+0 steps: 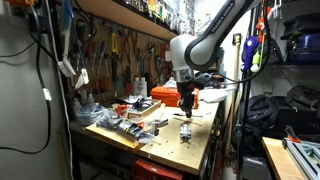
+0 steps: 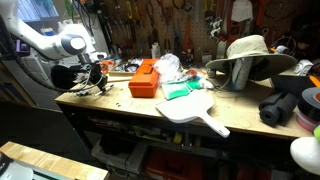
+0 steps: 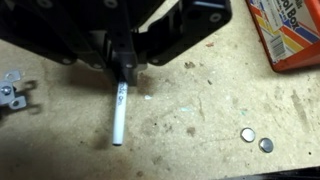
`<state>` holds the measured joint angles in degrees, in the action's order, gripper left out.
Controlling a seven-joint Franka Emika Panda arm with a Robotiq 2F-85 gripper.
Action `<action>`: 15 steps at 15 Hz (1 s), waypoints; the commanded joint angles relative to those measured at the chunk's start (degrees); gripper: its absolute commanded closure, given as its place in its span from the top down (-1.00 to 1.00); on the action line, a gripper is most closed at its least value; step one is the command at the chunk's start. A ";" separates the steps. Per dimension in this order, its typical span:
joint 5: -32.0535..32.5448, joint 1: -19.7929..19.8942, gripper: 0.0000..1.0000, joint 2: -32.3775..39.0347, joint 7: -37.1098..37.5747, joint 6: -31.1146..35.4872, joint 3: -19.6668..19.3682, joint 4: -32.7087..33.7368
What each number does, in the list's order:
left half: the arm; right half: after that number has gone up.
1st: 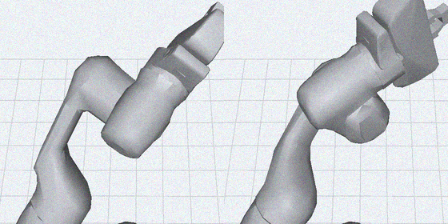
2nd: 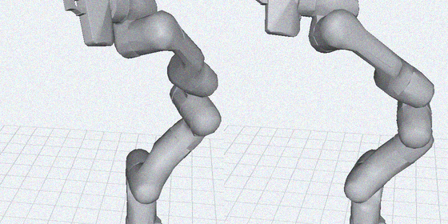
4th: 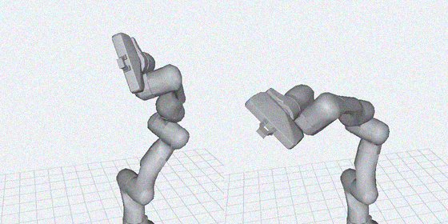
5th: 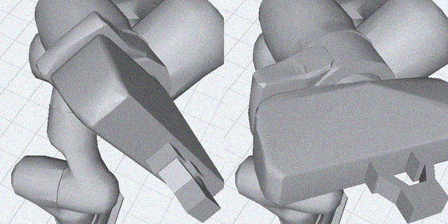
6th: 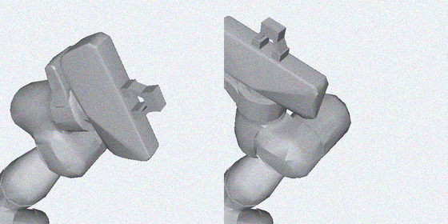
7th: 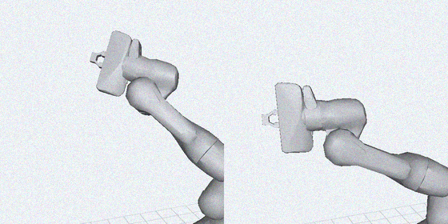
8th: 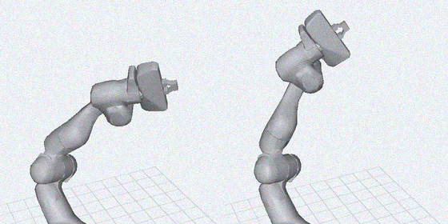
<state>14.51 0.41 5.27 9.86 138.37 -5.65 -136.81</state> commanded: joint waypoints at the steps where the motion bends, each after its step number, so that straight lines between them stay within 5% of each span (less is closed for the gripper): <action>1: 0.15 0.69 -0.95 -0.45 -3.73 4.10 1.01 -2.13; 5: 0.12 0.90 -0.95 1.03 -6.31 6.52 0.97 -1.47; 6: 0.47 0.83 -0.51 1.15 -6.71 5.92 0.97 -1.45; 7: 0.66 0.75 -0.28 1.24 -6.85 5.57 0.99 -1.45; 15: -0.87 -0.33 0.87 -5.25 -5.70 3.42 2.95 -2.79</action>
<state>14.38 0.30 4.65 3.61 143.06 -3.64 -137.39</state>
